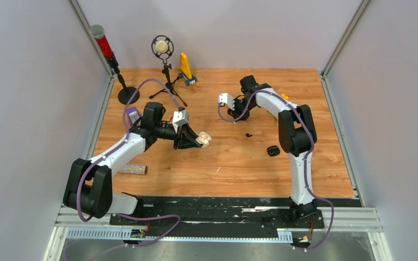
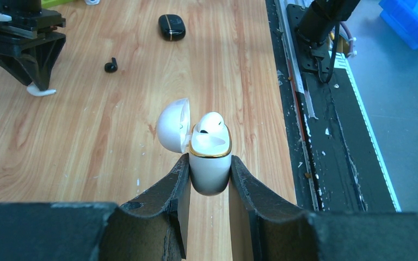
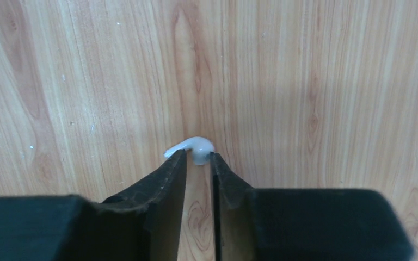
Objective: Insert the wireless bluetooth earbuds into the charging case
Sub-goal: Pick up the earbud from the center of the board.
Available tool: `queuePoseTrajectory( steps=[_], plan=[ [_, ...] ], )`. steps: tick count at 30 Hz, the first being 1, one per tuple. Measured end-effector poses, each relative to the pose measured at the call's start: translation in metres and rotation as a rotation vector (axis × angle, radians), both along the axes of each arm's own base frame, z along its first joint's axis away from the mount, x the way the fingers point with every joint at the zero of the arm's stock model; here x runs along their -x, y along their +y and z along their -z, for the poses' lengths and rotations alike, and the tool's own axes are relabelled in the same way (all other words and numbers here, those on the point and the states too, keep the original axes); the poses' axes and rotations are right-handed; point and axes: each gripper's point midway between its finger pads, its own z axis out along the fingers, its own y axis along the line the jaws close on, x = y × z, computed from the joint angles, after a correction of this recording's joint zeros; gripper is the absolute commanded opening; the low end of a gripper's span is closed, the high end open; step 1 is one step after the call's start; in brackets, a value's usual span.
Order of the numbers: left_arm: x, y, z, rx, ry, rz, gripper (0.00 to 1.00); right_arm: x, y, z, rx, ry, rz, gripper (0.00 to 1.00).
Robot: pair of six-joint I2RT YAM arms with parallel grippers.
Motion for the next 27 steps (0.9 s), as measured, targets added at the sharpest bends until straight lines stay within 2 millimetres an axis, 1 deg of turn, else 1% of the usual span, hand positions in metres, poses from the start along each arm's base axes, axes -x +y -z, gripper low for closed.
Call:
queuePoseTrajectory(
  steps=[8, 16, 20, 24, 27],
  plan=[
    [-0.001, -0.001, -0.001, 0.003, 0.005, -0.005, 0.24, 0.001, 0.001, 0.002, -0.001, 0.005, -0.001, 0.21],
    [-0.016, -0.001, 0.0, -0.009, 0.002, -0.083, 0.23, -0.001, 0.002, 0.0, -0.013, 0.007, 0.017, 0.18],
    [-0.023, -0.001, 0.005, -0.016, 0.014, -0.122, 0.23, -0.006, 0.004, -0.009, -0.031, -0.018, 0.021, 0.17],
    [-0.028, -0.001, 0.007, -0.02, 0.022, -0.148, 0.22, -0.01, 0.006, -0.023, -0.051, -0.05, 0.025, 0.17],
    [-0.035, 0.0, 0.007, -0.024, 0.017, -0.189, 0.21, -0.014, 0.007, -0.036, -0.071, -0.07, 0.05, 0.17]
  ],
)
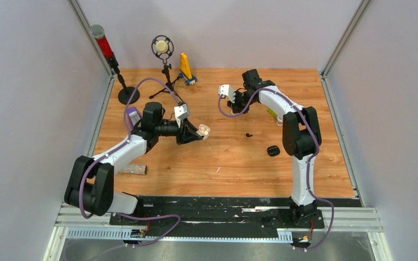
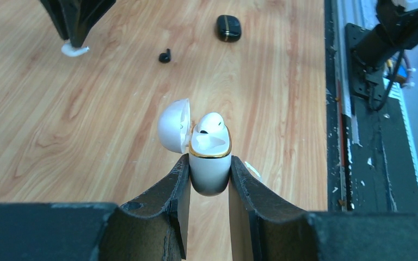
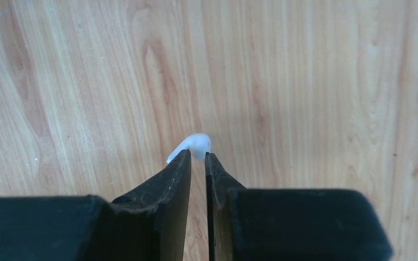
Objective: Insert the wireless bluetooth earbuds into the charging case
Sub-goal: Pick up the earbud from the center of the board.
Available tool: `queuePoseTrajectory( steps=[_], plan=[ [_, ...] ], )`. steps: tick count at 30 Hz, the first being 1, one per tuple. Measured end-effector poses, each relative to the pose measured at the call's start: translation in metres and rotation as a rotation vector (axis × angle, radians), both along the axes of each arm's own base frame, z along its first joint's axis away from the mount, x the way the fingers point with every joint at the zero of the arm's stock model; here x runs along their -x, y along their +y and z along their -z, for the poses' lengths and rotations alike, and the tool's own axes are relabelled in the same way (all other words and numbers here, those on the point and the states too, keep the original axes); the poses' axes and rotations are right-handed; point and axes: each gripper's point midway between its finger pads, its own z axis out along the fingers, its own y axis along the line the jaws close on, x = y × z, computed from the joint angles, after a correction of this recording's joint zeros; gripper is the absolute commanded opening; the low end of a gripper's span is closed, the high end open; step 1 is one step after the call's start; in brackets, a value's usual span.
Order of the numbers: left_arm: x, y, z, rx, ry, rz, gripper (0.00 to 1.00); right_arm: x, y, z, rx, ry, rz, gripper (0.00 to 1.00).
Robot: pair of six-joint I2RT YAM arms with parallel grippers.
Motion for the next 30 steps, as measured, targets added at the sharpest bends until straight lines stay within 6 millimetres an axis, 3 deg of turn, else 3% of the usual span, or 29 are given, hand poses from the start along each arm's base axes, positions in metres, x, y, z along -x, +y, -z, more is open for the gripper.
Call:
queuePoseTrajectory(
  steps=[6, 12, 15, 18, 22, 26, 30],
  plan=[
    [-0.02, 0.002, 0.012, -0.019, 0.034, -0.112, 0.21, -0.007, 0.001, -0.037, -0.064, -0.072, 0.091, 0.17],
    [-0.032, 0.003, 0.015, -0.011, 0.055, -0.186, 0.21, -0.004, -0.003, -0.089, -0.149, -0.195, 0.177, 0.22],
    [-0.035, 0.003, 0.013, -0.004, 0.045, -0.196, 0.21, -0.015, -0.006, -0.099, -0.153, -0.248, 0.208, 0.26],
    [-0.035, 0.003, 0.013, -0.002, 0.042, -0.198, 0.21, -0.03, -0.009, -0.086, -0.136, -0.236, 0.226, 0.32],
    [-0.034, 0.003, 0.015, -0.003, 0.043, -0.197, 0.21, -0.053, -0.024, -0.048, -0.105, -0.165, 0.269, 0.42],
    [-0.034, 0.004, 0.016, -0.006, 0.036, -0.195, 0.21, -0.05, -0.043, -0.015, -0.075, -0.067, 0.306, 0.48],
    [-0.034, 0.004, 0.016, -0.007, 0.035, -0.194, 0.21, -0.043, -0.043, -0.009, -0.086, -0.019, 0.305, 0.51]
  ],
)
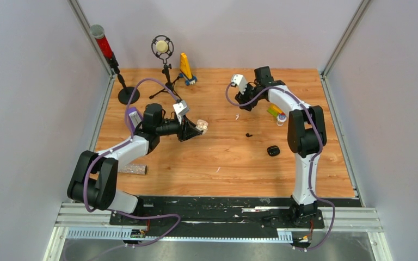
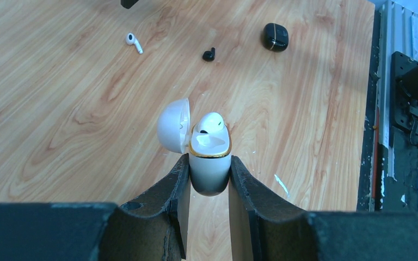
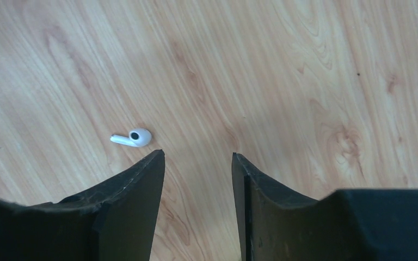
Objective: Insert the wireless bluetooth earbuds into the charging case
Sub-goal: Pick up the earbud from the center of the board.
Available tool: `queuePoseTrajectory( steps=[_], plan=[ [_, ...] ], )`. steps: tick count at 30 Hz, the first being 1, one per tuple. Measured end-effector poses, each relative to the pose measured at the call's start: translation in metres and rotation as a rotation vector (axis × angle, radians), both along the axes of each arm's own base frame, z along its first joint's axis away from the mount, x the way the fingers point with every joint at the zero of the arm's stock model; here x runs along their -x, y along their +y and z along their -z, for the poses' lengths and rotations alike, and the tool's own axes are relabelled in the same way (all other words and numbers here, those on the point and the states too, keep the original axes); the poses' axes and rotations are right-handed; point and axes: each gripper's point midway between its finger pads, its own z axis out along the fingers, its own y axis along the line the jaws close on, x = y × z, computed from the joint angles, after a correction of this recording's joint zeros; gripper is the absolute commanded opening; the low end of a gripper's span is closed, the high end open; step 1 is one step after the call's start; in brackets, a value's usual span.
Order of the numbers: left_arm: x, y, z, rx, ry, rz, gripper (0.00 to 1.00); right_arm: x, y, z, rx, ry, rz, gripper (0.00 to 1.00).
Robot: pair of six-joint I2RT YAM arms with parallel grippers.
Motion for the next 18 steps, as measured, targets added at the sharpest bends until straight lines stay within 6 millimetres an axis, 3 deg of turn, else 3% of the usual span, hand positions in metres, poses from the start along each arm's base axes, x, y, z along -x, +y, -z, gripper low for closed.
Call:
queuePoseTrajectory(
  steps=[6, 18],
  plan=[
    [0.0, 0.0, 0.0, 0.0, -0.002, 0.0, 0.21, 0.012, 0.017, 0.007, -0.024, 0.051, -0.035, 0.51],
    [0.002, 0.001, 0.006, -0.009, -0.001, 0.003, 0.21, 0.009, 0.037, 0.029, 0.09, 0.131, 0.023, 0.55]
  ],
)
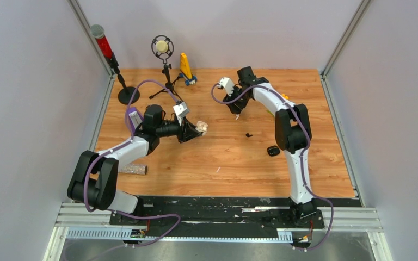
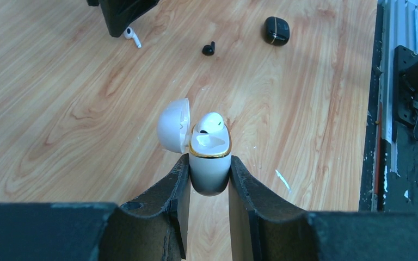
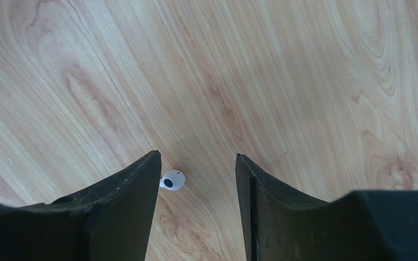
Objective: Insert the wireless bluetooth earbuds into the charging case
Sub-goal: Pick up the earbud from the center of the board.
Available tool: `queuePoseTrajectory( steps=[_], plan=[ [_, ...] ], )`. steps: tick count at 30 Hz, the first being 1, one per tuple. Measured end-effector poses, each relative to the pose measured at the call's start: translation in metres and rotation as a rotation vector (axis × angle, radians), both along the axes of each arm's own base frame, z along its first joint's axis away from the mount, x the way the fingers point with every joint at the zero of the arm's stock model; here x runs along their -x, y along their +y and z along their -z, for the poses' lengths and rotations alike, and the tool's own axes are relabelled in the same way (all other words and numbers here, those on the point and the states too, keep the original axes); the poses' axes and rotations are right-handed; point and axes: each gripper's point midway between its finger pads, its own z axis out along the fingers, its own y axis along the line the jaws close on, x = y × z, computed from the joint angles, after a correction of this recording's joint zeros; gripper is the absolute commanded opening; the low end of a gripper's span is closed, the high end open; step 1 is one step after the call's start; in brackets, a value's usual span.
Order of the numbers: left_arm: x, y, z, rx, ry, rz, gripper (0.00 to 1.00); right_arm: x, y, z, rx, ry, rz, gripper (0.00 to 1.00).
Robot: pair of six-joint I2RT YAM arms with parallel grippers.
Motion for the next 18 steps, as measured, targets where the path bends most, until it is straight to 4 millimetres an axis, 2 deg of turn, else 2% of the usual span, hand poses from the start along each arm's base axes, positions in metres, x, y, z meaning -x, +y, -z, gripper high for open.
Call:
queuePoseTrajectory(
  steps=[5, 10, 18],
  plan=[
    [0.0, 0.0, 0.001, -0.002, -0.003, 0.001, 0.21, 0.001, 0.008, -0.011, 0.031, 0.021, 0.051, 0.55],
    [0.0, 0.0, 0.001, -0.003, -0.004, 0.002, 0.21, 0.009, 0.011, -0.014, 0.096, 0.046, 0.086, 0.53],
    [0.002, 0.001, 0.004, -0.005, 0.0, 0.002, 0.21, 0.011, 0.003, 0.015, 0.213, 0.106, 0.152, 0.48]
  ],
)
